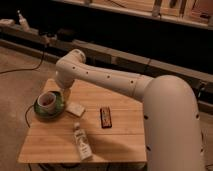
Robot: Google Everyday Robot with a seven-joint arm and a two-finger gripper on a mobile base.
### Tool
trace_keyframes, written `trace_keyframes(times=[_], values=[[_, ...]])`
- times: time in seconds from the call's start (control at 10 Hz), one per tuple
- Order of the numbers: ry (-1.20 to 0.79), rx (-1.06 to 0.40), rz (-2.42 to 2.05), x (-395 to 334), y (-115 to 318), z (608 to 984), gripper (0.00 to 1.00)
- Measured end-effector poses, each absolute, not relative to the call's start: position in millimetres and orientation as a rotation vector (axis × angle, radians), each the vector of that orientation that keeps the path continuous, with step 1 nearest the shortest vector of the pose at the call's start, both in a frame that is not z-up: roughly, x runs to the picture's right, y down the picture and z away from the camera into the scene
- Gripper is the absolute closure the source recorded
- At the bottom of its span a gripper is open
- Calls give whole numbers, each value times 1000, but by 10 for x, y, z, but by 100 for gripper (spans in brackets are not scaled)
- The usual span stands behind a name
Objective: Pick up the ceramic cup
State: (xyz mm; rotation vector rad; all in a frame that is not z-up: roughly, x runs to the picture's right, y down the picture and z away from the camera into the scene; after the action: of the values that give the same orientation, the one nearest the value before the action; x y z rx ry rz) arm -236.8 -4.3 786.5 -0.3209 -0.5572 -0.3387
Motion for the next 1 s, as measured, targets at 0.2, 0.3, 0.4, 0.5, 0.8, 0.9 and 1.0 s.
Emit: trace_keyframes(times=[0.2, 0.3, 0.4, 0.5, 0.8, 0.9, 1.0], values=[[-557, -321, -339, -2369, -44, 7864, 20], [-557, -321, -339, -2369, -44, 7864, 20], [-557, -321, -339, -2369, -44, 7864, 20], [-557, -321, -339, -2369, -44, 7864, 20], [-557, -321, -339, -2369, -42, 7865, 20], [-558, -323, -344, -2369, -36, 7862, 20], [-554, -328, -362, -2354, -17, 7857, 20]])
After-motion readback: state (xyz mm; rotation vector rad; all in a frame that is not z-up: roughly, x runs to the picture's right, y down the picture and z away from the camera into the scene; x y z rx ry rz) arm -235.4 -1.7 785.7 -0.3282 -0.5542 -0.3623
